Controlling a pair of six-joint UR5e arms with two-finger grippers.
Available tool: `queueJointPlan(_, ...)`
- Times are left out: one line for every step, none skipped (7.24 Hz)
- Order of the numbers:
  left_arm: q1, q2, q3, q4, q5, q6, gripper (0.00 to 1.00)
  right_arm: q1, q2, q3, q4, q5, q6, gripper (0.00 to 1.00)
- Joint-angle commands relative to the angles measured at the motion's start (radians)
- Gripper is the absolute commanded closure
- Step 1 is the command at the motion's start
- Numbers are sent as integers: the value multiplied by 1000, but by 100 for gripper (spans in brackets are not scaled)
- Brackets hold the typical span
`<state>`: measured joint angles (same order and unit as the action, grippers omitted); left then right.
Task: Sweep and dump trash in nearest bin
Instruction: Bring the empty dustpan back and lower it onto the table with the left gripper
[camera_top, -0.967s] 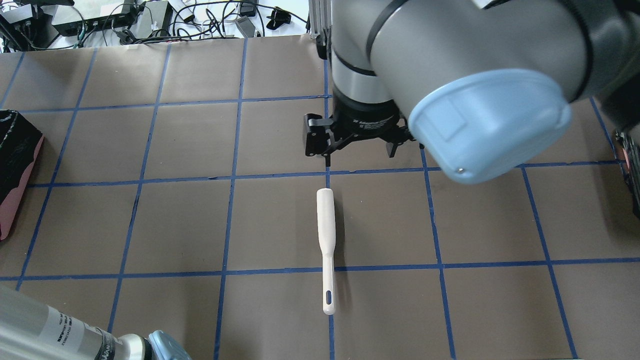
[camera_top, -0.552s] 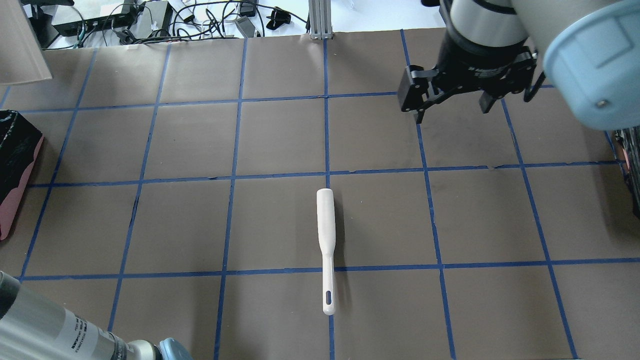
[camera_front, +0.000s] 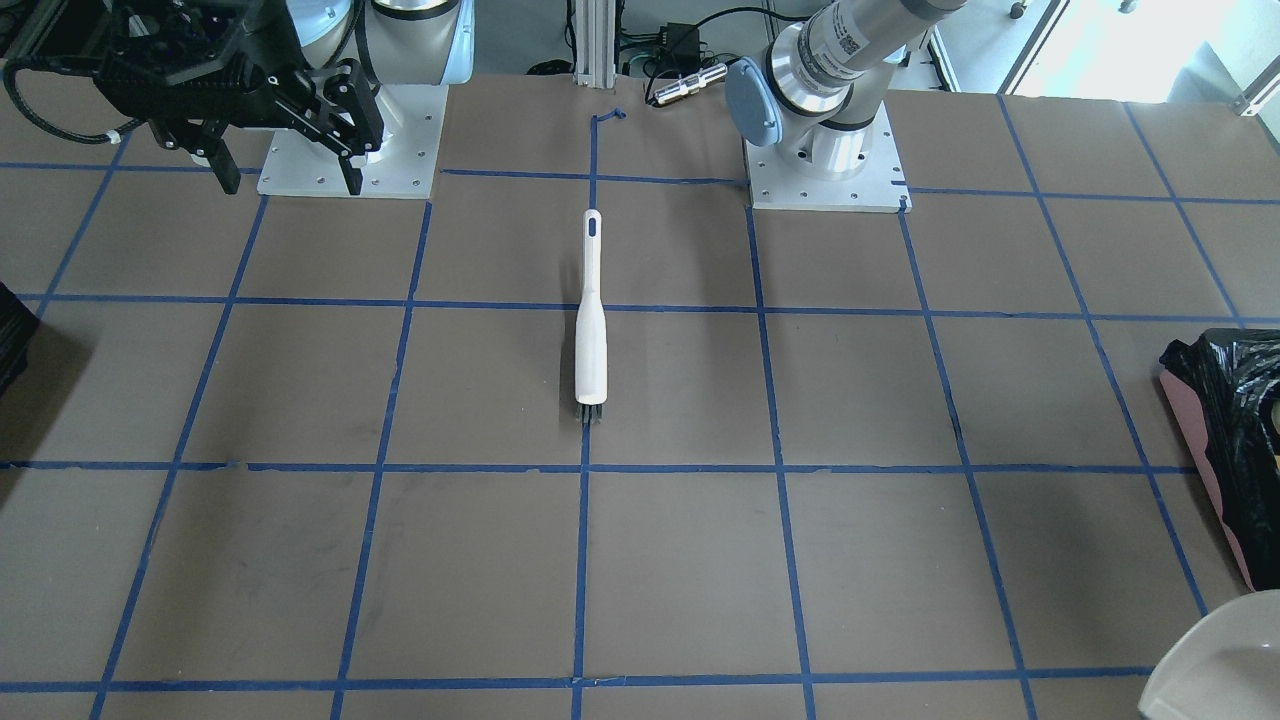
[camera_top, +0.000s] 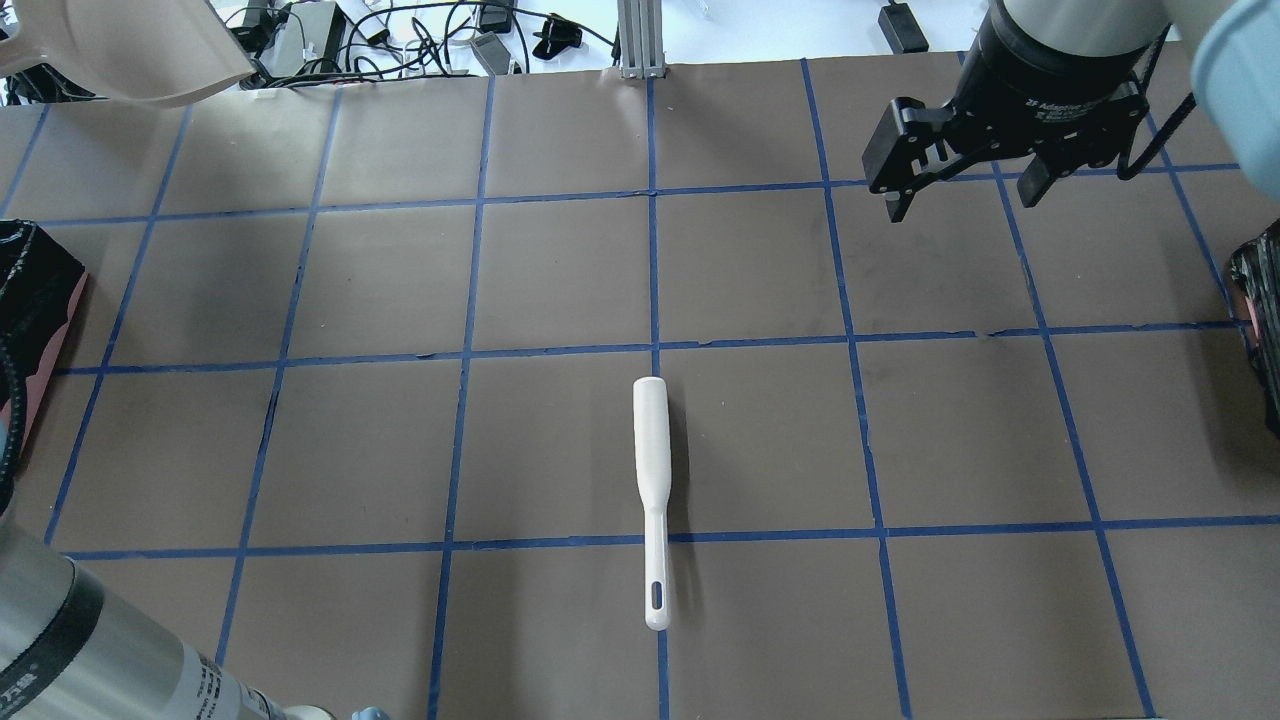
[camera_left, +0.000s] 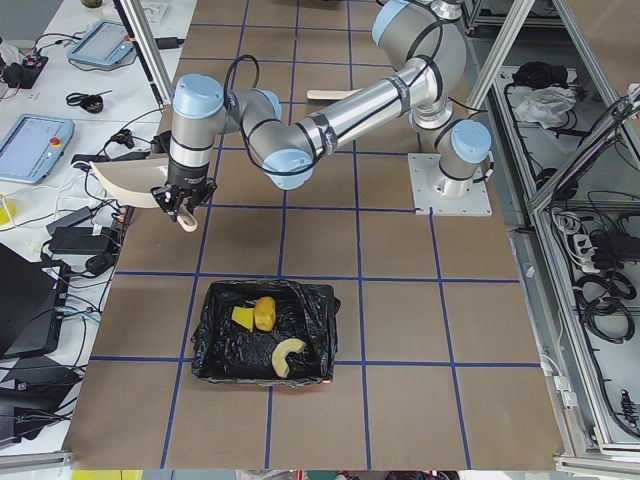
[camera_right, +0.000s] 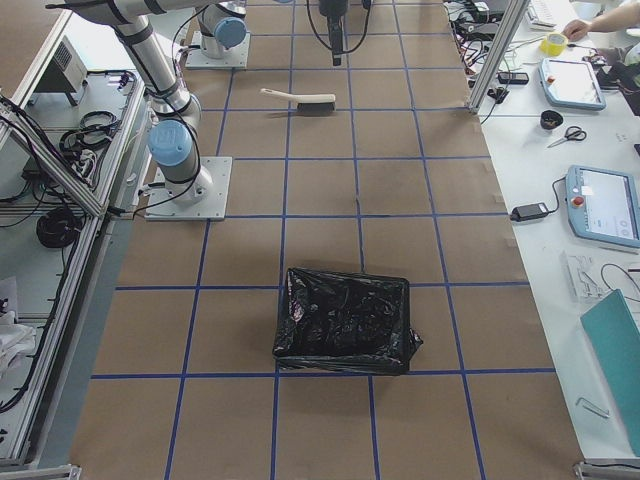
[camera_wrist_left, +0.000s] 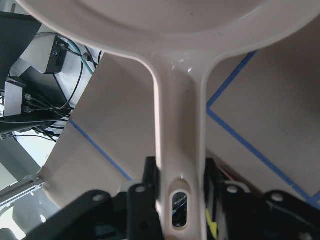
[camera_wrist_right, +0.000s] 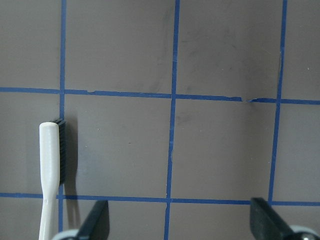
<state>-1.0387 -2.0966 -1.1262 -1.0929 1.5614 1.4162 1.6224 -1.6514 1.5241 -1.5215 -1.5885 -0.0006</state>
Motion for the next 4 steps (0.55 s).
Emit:
queueJointPlan(-119, 26, -49, -2, 17, -330, 100, -1, 1, 1, 7, 16, -3, 0)
queueJointPlan(-177, 33, -59, -10, 20, -480, 100, 1, -1, -1, 9, 15, -1, 0)
queueJointPlan(-223, 32, -63, -33, 43, -553, 100, 2, 1, -4, 41, 15, 14, 0)
queueJointPlan(-280, 32, -61, -57, 87, -691, 100, 1, 4, -7, 61, 15, 14, 0)
